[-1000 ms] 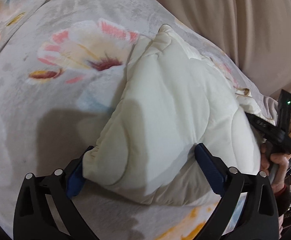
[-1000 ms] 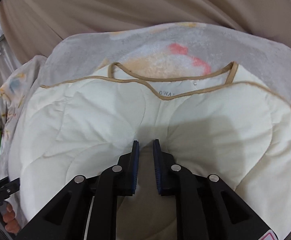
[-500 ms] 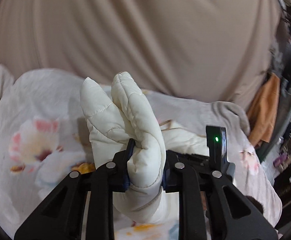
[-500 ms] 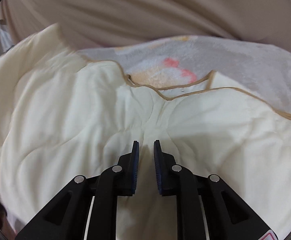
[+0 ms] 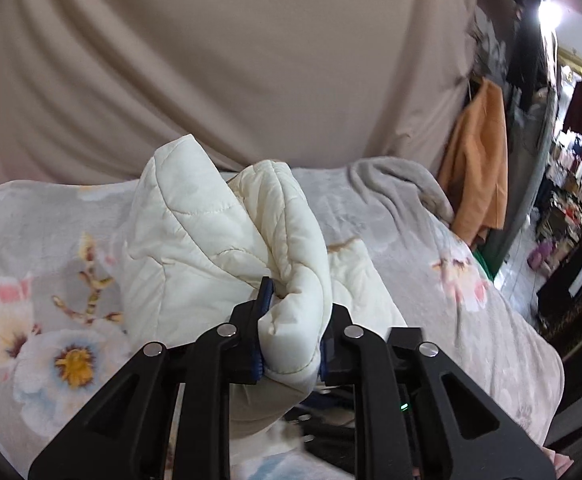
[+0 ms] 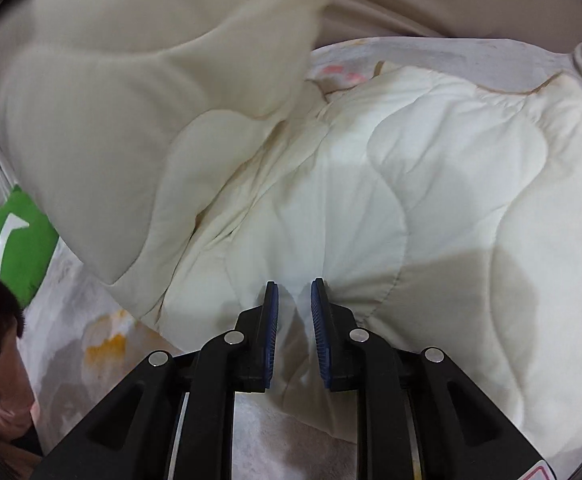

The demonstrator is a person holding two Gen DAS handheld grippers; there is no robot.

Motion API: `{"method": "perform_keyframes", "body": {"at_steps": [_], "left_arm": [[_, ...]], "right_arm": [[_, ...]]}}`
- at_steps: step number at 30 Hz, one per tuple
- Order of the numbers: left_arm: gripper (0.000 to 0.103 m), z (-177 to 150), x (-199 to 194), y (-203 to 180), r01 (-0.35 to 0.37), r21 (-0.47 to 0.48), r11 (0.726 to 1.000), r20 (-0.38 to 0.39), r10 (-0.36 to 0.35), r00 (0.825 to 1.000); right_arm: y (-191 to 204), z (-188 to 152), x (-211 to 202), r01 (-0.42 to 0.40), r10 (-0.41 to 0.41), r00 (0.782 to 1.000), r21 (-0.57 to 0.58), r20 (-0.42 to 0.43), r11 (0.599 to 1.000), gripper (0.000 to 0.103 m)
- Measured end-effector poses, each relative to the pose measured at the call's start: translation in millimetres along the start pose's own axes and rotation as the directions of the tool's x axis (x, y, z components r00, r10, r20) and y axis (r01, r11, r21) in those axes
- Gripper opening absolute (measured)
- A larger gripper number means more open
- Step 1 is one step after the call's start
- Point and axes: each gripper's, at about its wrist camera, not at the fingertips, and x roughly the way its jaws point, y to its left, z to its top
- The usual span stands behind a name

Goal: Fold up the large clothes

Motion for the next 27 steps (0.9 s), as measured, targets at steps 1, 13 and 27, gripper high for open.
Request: {"method": "perform_keyframes", "body": {"at_steps": [1,13,27], "left_arm": [[0.017,-2.3,10.3,-9.8,0.002,0.018,1.000,-0.017,-0.001,1.000],[0.016,-68.2,110.3,-72.9,0.022,0.135,0.991,-0.177,0.003,0.984],[0.081,-79.9,6.7,-53.3,0.075,0.202,0.977,-0.056,-0.065,0.996]], "right_arm": [[0.3,-1.5,0.5,-0.001,0.001,1.000,0.002,0.009,1.000,0.019],[-77.4,-63.1,-119.9,0.005,-0.027,0.996,0.246,0.086,0.969,0.021],[-64.5,63.2,-157.9,0.040,-0.072,0.977,0.159,0.200,0.986,0.072]]}}
